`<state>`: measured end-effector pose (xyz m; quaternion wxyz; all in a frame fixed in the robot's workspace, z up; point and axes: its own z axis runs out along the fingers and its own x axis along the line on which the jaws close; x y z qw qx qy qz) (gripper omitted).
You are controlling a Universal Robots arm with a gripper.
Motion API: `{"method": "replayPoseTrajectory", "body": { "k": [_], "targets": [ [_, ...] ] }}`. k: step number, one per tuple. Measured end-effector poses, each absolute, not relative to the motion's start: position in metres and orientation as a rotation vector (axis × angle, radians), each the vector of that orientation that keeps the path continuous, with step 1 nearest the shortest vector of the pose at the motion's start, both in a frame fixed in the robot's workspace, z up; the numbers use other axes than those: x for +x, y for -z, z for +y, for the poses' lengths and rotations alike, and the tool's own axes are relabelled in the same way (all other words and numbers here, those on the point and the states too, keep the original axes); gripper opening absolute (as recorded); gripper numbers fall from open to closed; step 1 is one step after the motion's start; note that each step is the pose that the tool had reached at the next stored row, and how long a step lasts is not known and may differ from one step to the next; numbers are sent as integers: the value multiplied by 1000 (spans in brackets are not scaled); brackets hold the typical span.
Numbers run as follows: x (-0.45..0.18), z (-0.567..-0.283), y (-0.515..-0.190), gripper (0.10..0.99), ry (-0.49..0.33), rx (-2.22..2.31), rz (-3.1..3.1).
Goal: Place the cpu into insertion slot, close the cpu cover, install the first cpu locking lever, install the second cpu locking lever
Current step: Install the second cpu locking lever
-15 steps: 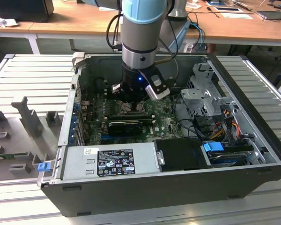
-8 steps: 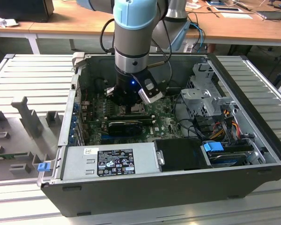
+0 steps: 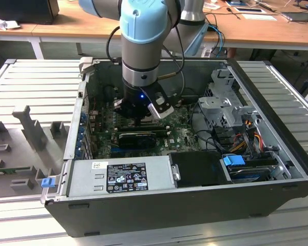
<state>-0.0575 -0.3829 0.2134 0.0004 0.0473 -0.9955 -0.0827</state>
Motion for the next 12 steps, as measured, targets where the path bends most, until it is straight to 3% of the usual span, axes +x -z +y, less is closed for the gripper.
{"method": "replayPoseTrajectory", "body": {
  "k": [6,12],
  "targets": [
    [-69,-390,-213,106,341,150,-3125],
    [-74,-399,-212,106,368,151,-3126]
  ]
}}
